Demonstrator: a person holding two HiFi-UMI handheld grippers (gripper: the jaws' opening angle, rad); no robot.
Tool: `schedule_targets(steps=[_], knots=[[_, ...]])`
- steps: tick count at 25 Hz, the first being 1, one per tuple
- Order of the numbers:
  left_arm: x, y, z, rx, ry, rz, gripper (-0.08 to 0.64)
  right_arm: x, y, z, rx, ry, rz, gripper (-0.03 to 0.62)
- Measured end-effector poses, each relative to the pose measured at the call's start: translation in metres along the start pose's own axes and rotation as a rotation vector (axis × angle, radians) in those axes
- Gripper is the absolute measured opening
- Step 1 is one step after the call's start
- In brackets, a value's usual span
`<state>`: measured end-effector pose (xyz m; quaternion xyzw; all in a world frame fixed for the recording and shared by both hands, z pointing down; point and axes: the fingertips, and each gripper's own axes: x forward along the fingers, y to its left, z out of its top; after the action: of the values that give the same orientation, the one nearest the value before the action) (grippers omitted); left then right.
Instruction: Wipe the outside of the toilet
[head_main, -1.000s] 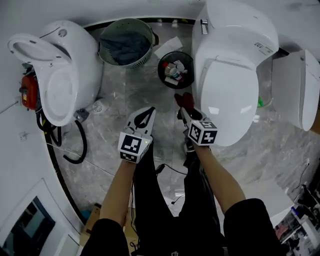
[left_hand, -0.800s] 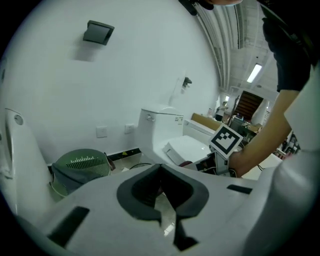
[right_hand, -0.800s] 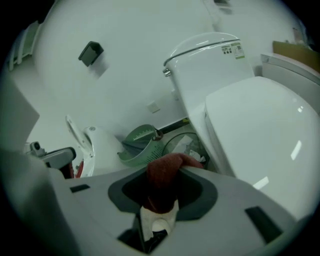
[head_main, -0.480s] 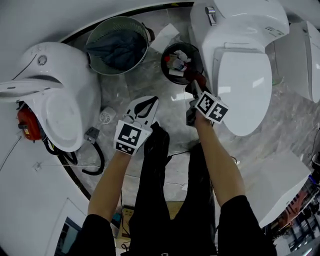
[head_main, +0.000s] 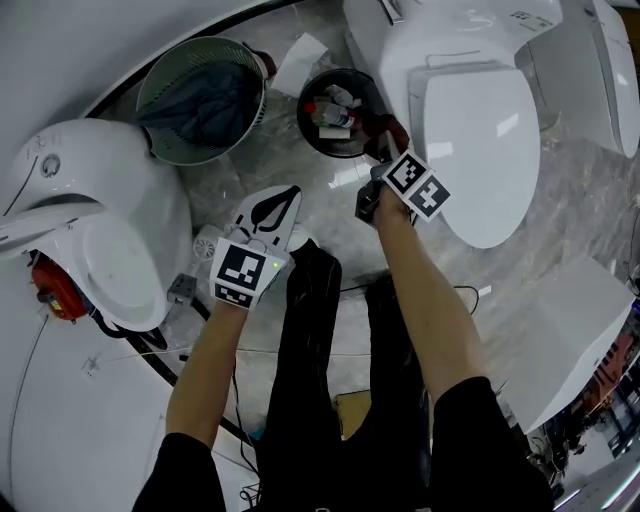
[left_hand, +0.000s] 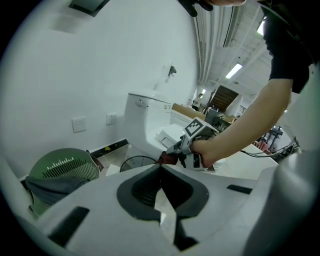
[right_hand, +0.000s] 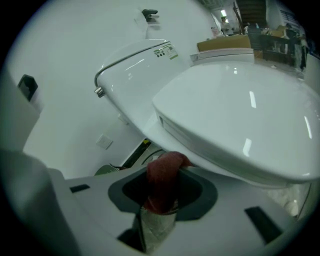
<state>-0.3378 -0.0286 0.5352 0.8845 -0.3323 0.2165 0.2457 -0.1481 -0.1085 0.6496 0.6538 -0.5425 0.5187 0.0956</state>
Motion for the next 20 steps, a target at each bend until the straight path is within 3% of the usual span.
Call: schedule_targets(steps=[20], knots=[[0.048, -0.065, 0.017, 0.085, 0.03, -0.105, 0.0, -0.065, -0.093, -0.039, 0.087, 0.02, -0.03, 0.123]])
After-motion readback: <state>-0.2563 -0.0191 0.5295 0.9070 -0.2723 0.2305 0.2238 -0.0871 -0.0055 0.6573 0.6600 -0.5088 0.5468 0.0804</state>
